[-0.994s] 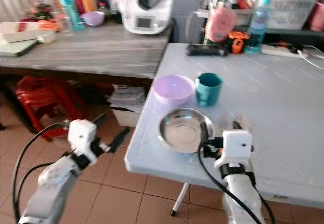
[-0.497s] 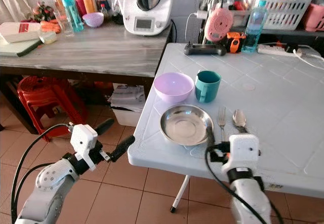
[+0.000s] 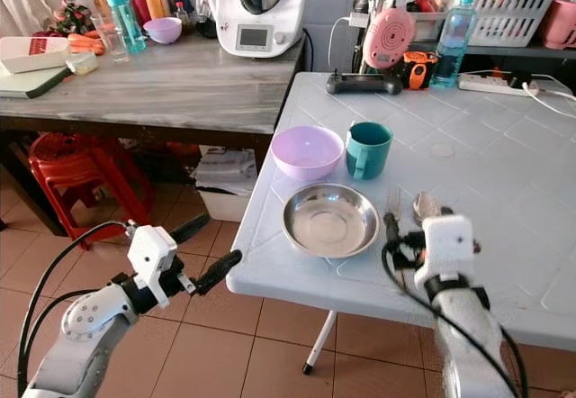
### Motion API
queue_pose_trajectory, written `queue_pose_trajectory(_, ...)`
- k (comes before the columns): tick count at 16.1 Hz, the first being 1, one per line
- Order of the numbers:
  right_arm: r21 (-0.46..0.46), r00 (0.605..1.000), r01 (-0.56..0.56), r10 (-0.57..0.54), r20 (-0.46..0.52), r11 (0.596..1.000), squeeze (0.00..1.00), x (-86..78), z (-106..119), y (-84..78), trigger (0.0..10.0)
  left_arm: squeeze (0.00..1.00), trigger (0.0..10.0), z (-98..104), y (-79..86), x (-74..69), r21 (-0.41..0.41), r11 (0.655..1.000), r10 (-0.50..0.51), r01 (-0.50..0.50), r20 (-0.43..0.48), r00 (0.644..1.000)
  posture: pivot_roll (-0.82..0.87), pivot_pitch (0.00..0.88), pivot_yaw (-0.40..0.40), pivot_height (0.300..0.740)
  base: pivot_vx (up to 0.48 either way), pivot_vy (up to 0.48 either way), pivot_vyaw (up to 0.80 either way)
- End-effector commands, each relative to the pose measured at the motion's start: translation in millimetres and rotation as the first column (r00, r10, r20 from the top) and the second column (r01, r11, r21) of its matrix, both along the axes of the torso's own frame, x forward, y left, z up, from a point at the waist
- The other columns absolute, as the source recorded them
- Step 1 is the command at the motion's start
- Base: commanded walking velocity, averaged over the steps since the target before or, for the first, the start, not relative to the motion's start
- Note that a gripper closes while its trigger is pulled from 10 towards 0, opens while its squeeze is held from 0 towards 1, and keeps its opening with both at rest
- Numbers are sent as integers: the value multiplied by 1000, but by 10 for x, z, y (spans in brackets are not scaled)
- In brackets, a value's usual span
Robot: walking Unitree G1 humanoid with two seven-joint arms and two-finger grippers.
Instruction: Setting the table
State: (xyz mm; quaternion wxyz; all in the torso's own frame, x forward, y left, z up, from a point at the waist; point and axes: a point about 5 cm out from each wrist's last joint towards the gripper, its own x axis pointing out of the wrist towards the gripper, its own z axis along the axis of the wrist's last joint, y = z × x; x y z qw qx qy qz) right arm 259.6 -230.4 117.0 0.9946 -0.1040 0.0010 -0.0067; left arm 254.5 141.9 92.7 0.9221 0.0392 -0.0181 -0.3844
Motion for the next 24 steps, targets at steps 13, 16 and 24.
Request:
queue_pose_trajectory(13, 125, 993, -115, 116, 0, 985, 1000, 149, -142, 303, 10000, 0, 10000, 25, 110, 56, -25, 999, 38, -40, -73, 997, 8, 19, 77, 740, 0, 0, 0)
queue_pose_trajectory(16, 143, 991, -118, 127, -51, 983, 255, 143, -230, 346, 10000, 0, 10000, 31, 83, 43, -17, 1000, 19, -21, -76, 997, 7, 29, 77, 740, 0, 0, 0)
queue_pose_trajectory(24, 240, 994, -52, 74, -83, 969, 0, 253, -255, 245, 10000, 0, 10000, 31, -11, 8, -18, 1000, -12, 11, -71, 997, 7, 33, 76, 740, 0, 0, 0)
